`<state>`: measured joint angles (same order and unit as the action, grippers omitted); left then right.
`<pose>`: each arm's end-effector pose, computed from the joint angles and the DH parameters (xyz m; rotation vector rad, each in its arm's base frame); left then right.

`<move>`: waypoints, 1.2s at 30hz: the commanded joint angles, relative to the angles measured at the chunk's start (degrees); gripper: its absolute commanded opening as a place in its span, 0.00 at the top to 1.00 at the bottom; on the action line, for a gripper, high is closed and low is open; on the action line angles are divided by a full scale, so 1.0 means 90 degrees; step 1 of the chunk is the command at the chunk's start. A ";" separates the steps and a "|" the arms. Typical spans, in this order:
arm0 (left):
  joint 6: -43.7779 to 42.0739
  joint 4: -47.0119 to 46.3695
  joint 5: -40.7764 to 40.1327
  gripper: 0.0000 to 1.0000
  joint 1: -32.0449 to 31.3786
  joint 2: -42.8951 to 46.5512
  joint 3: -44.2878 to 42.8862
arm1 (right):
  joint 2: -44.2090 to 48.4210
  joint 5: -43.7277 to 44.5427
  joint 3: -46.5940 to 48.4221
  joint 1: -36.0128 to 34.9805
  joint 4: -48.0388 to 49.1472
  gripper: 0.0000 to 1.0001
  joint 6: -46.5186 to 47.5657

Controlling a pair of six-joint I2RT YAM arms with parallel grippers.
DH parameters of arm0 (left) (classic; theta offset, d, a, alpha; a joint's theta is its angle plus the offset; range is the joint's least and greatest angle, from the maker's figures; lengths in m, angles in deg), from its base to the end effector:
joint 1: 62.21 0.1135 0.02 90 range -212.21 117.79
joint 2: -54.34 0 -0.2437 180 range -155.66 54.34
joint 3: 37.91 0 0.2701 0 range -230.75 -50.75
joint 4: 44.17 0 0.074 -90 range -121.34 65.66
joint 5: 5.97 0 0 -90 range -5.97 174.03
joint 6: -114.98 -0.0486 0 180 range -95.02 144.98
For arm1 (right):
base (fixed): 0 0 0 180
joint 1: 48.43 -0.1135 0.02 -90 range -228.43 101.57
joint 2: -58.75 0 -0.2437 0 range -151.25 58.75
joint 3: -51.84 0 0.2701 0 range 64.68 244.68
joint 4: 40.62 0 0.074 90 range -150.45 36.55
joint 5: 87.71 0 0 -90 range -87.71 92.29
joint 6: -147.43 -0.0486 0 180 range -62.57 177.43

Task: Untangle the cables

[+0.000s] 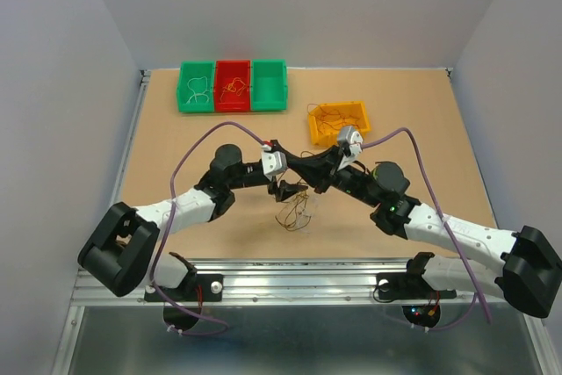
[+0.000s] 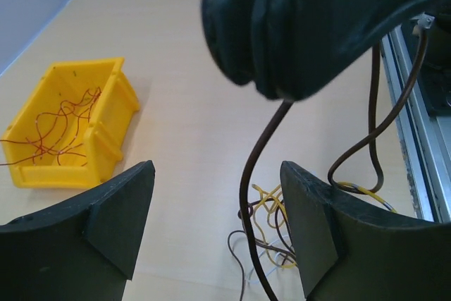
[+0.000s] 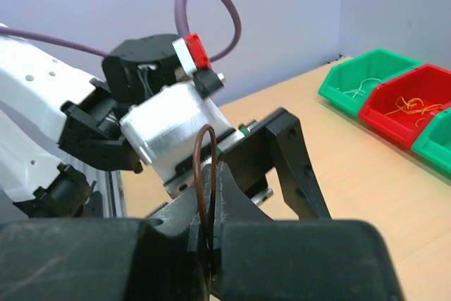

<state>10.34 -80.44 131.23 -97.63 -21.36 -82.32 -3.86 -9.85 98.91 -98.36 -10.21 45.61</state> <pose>0.2216 -0.2013 0.2187 1.2194 1.0047 -0.8935 0.1760 0.2251 0.2887 -0.6313 1.2429 1.0474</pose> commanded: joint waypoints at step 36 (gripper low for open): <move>-0.1449 0.1792 -0.1015 0.75 -0.0283 -0.1461 -0.1306 | 0.2756 0.1807 -0.0581 -0.0009 0.1045 0.99 0.0668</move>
<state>-0.47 -66.93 128.52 -100.10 -32.95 -90.65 17.69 0.84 95.72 -98.12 -5.09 49.42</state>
